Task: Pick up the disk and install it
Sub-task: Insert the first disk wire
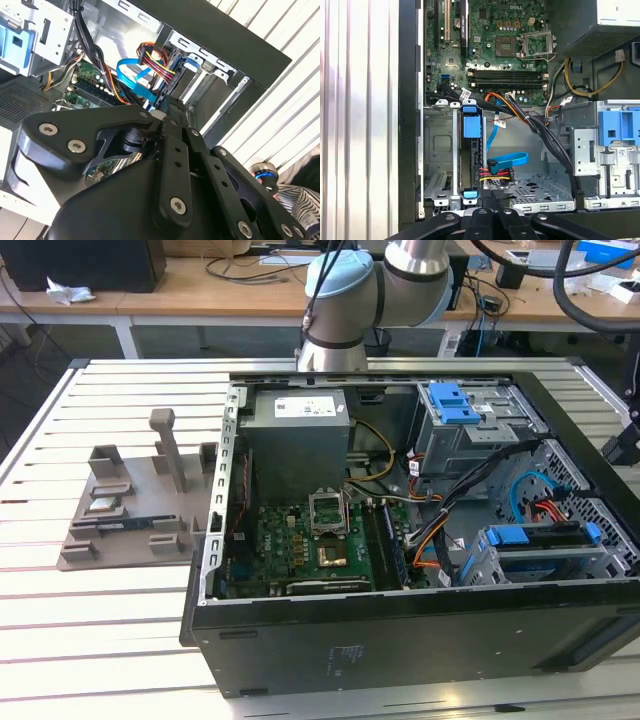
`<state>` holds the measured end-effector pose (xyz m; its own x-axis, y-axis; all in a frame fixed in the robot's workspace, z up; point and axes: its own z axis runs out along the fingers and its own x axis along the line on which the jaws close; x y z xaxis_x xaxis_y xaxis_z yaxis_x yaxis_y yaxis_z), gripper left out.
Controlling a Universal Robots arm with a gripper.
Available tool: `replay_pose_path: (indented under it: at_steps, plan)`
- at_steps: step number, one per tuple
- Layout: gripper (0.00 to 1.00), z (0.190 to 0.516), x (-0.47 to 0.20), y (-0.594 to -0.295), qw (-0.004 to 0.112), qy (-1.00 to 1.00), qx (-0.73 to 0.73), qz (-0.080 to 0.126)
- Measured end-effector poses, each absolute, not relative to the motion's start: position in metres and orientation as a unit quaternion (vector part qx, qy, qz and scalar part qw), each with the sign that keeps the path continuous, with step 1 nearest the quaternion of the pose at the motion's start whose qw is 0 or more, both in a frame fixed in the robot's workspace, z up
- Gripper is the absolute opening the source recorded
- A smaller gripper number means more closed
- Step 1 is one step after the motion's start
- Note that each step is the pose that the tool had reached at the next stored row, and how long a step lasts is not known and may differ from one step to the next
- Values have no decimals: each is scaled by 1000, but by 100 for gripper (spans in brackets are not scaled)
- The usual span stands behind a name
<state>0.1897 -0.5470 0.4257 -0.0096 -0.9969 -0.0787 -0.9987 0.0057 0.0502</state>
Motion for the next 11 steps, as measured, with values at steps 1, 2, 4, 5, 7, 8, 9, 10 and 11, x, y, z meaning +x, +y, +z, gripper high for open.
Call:
replay_pose_path:
  at_steps: [1, 2, 4, 5, 7, 8, 9, 10, 11]
  plan:
    - [11, 426, 190, -547, 10, 709, -704, 46]
    - [11, 426, 190, -547, 10, 709, -704, 46]
    - [11, 426, 190, -547, 10, 709, -704, 46]
    - [11, 426, 190, -547, 10, 709, -704, 46]
    - [11, 426, 190, -547, 10, 709, -704, 46]
    - [11, 426, 190, -547, 10, 709, -704, 46]
    - [11, 426, 190, -547, 10, 709, -704, 46]
    - [11, 426, 190, -547, 10, 709, -704, 46]
    - [11, 426, 190, -547, 10, 709, -704, 46]
